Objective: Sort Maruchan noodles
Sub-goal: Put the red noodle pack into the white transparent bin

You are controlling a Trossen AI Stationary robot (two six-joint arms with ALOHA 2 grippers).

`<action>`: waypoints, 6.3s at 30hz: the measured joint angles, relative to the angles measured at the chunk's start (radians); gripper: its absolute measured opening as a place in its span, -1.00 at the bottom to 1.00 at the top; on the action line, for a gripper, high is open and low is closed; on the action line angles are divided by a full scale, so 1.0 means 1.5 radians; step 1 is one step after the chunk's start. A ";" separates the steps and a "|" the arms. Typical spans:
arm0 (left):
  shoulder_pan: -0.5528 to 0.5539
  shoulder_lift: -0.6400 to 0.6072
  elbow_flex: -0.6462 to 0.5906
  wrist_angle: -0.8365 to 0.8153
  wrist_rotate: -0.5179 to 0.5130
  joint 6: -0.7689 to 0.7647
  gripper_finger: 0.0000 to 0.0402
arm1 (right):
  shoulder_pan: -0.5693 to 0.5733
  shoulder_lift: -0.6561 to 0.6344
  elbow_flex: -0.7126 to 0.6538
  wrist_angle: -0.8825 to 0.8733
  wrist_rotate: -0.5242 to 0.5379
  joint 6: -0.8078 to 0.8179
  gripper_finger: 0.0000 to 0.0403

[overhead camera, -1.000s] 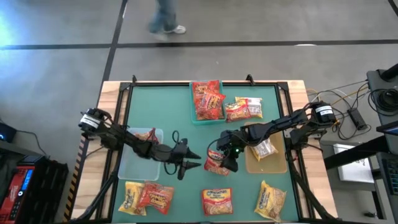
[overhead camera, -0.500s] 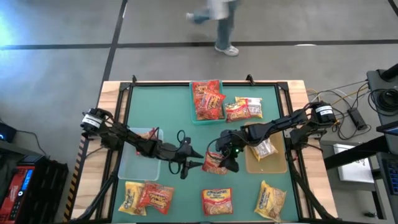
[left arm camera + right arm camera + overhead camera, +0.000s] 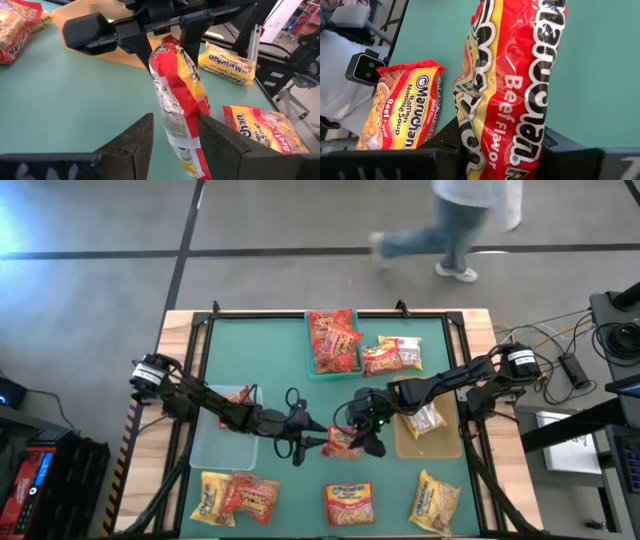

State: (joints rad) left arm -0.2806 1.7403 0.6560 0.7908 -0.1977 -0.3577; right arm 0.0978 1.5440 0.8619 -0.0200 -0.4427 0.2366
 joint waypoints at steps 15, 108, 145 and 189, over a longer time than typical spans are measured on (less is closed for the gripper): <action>0.002 0.010 0.016 -0.009 0.022 -0.074 -0.28 | 0.000 0.000 0.000 0.002 0.034 -0.049 -0.47; 0.019 -0.605 0.067 -1.331 0.121 -0.279 -0.48 | 0.066 -0.107 -0.001 -0.053 0.063 0.219 0.15; 0.006 -0.391 0.067 -0.901 -0.004 -0.164 -0.04 | 0.290 0.109 0.099 0.252 0.020 0.494 0.15; -0.057 -0.303 0.067 -0.782 -0.004 -0.171 -0.03 | 0.286 0.228 0.240 -0.021 0.042 0.430 0.15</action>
State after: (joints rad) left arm -0.3664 1.2854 0.7570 -0.3817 -0.2031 -0.6147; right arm 0.5272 1.8862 1.2217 -0.0520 -0.3802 0.8820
